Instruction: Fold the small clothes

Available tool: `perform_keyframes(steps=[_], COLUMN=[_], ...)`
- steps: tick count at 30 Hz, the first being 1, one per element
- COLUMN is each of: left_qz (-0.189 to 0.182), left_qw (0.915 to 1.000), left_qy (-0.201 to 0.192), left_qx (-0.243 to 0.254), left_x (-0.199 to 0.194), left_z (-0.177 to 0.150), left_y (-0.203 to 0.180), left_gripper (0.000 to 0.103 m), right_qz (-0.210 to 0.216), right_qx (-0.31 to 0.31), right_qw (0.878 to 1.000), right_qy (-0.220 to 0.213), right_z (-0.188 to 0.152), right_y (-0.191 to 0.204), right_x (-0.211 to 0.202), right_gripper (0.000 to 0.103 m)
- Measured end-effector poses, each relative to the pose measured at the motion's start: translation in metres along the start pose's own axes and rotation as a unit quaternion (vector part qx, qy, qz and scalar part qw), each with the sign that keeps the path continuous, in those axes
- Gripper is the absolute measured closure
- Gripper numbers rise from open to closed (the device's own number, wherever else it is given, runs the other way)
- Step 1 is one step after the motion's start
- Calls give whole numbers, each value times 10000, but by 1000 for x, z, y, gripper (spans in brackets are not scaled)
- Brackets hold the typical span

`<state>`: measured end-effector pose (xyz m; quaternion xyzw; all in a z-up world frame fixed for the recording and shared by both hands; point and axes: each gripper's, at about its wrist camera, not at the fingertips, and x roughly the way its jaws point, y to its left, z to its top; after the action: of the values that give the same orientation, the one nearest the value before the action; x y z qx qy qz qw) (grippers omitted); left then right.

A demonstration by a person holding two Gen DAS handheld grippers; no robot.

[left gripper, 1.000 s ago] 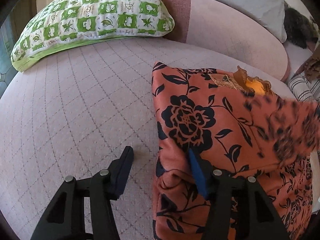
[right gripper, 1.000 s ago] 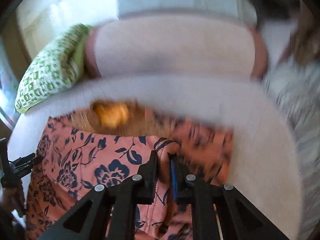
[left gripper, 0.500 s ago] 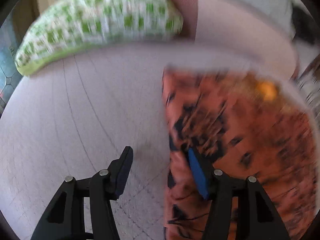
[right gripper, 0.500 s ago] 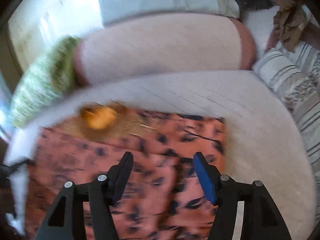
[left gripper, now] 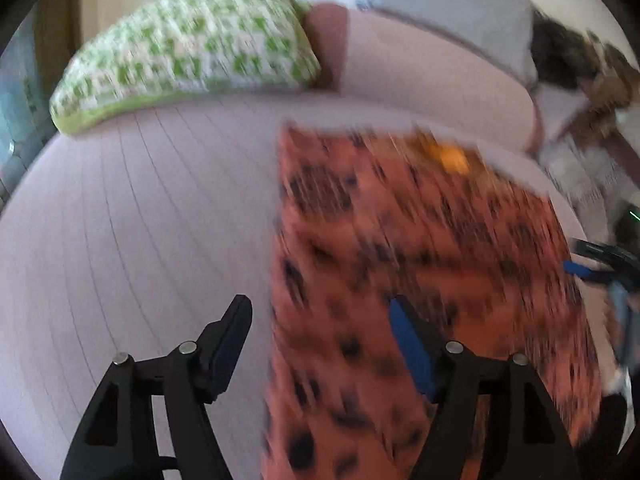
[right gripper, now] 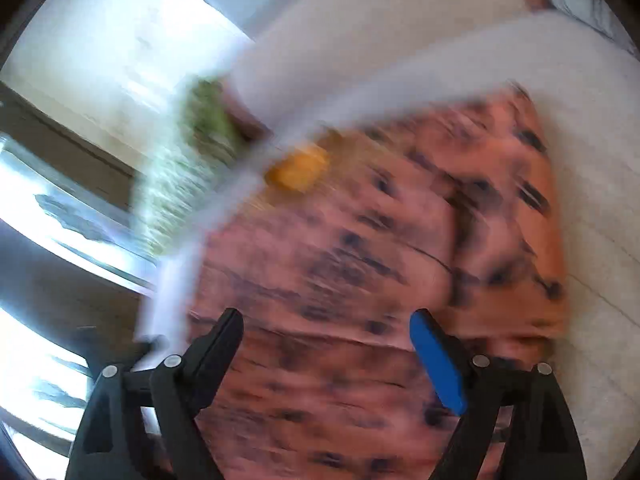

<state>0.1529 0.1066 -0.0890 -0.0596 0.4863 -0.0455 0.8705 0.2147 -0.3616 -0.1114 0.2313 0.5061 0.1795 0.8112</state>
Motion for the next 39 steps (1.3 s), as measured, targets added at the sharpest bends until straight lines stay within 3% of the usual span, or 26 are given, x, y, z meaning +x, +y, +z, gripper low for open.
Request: perform_keyframes(steps=[1,3,5,8,10,12,15,18,20,22,23,24,26,27,28,29,30,32,33,34,36,37,38,39], left_qz=[129,404,241,163,104,189,235,84,188,299,179,78,142,124,101,98,134,319,352,355,315,313,463,448], left_qw=[9995,9980,9991,9990,9986,9977,9957,9961,9961,9958,9958,9958,9975,9979,9982,9983,9979,9963,9960,9962,9957,9951,9947,9949], left_qy=[281,472,337,250,353,535,814,838,841,869,896,899,683,626,578,543,558,696,690,659,778,859,867,857], left_qx=[96,124,-50,-338,-385,-380,-369,-281,-166,-53,-108,-178,-143,-134,-151,-204,-289,-401,-434,-441,-401,-383,-315,-281], left_x=[2,-3,-26,-54,-61,-60,-62,-62,-66,-70,-72,-74,-84,-89,-93,-94,-93,-87,-86,-87,-82,-77,-75,-77], left_z=[-16,-35,-53,-76,-91,-105,-125,-136,-142,-143,-142,-142,-143,-144,-145,-147,-150,-155,-157,-159,-162,-164,-164,-162], left_y=[-5,-6,-4,-1,0,2,5,2,0,-2,-1,1,-3,-5,-6,-6,-5,-2,-2,-1,-2,-1,-3,-3], left_gripper=[31,31,31,27,26,26,26,27,45,88,96,97,97,97,97,96,90,61,42,35,35,39,47,75], right_qz=[-180,-39,-149,-392,-906,-1319,-1559,-1534,-1517,-1514,-1522,-1505,-1454,-1445,-1390,-1353,-1337,-1387,-1353,-1246,-917,-959,-1007,-1052], right_qx=[298,622,326,3,-127,-114,-152,-42,82,101,157,204,147,111,92,103,125,305,375,398,405,391,379,370], right_qw=[9993,9978,9973,9968,9944,9912,9870,9858,9855,9862,9861,9863,9871,9872,9880,9886,9890,9885,9886,9897,9932,9927,9921,9917], right_qy=[148,-224,-644,-691,-537,-99,373,679,754,659,644,647,650,669,669,659,618,512,541,575,597,612,641,645], right_z=[-4,-12,-30,-62,-76,-103,-148,-183,-199,-209,-211,-216,-224,-223,-221,-222,-223,-222,-222,-222,-222,-222,-222,-221], right_y=[-16,-17,-2,6,-1,-15,-35,-48,-55,-57,-58,-59,-59,-57,-53,-51,-51,-58,-62,-63,-62,-61,-60,-59], right_x=[7,-15,-52,-88,-111,-123,-132,-137,-136,-137,-138,-142,-149,-149,-149,-152,-155,-160,-159,-158,-155,-153,-151,-150], right_gripper=[27,27,27,25,22,22,23,22,23,22,22,23,33,50,76,77,77,75,69,52,28,28,30,40])
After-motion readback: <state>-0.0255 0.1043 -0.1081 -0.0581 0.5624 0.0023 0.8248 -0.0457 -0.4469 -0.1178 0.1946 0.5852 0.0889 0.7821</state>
